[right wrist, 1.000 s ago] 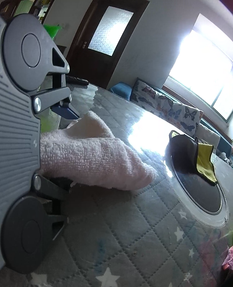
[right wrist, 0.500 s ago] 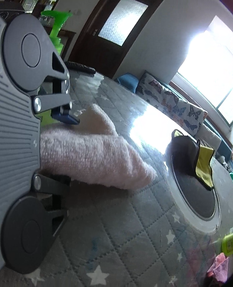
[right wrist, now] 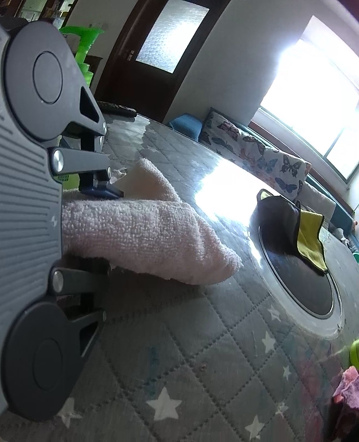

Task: Clean container
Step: 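Drape the pink towel over the bottle's shoulder with the right tool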

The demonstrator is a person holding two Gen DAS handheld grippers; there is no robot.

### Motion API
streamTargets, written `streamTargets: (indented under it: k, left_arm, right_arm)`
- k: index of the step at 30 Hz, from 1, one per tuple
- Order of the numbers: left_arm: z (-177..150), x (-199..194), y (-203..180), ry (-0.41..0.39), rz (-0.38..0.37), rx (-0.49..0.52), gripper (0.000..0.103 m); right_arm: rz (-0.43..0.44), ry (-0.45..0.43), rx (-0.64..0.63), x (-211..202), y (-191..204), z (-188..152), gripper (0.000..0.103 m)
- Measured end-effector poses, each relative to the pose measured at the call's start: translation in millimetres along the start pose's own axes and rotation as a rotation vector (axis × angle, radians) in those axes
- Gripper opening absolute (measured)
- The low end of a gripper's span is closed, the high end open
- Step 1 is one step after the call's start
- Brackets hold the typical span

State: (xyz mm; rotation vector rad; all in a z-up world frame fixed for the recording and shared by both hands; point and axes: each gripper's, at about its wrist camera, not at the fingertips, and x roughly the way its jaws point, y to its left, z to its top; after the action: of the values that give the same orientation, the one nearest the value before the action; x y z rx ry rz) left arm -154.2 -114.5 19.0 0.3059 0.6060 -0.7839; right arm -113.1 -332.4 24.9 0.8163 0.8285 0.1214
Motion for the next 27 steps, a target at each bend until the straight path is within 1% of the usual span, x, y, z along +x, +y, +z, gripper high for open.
streamTargets:
  k: [6, 8, 12, 17, 22, 24, 27]
  left_arm:
    - [-1.3, -0.7, -0.6, -0.006, -0.017, 0.005, 0.089]
    - [-1.7, -0.9, -2.2, -0.009, -0.027, 0.011, 0.089]
    - [-2.1, -0.2, -7.9, -0.013, -0.044, 0.033, 0.089]
    - [-2.1, 1.5, -12.4, -0.018, -0.064, 0.050, 0.089]
    - [-3.0, 2.4, -14.4, -0.018, -0.066, 0.055, 0.089]
    - [-3.4, 2.1, -14.7, -0.017, -0.067, 0.055, 0.089]
    - [-3.7, 1.6, -14.9, -0.017, -0.068, 0.055, 0.089]
  right_arm:
    - [0.016, -0.015, 0.024, -5.2, -6.1, 2.5, 0.029]
    - [0.047, -0.011, 0.041, -5.3, -8.2, 3.6, 0.026]
    - [0.078, -0.016, 0.041, -6.8, -4.9, 5.6, 0.026]
    - [0.187, -0.035, 0.056, -15.6, 4.5, 11.2, 0.026]
    - [0.292, -0.045, 0.046, -23.0, 16.4, 15.6, 0.026]
    - [0.300, -0.032, 0.036, -19.2, 19.0, 16.2, 0.026]
    - [0.279, -0.015, 0.052, -9.1, 14.5, 16.0, 0.026]
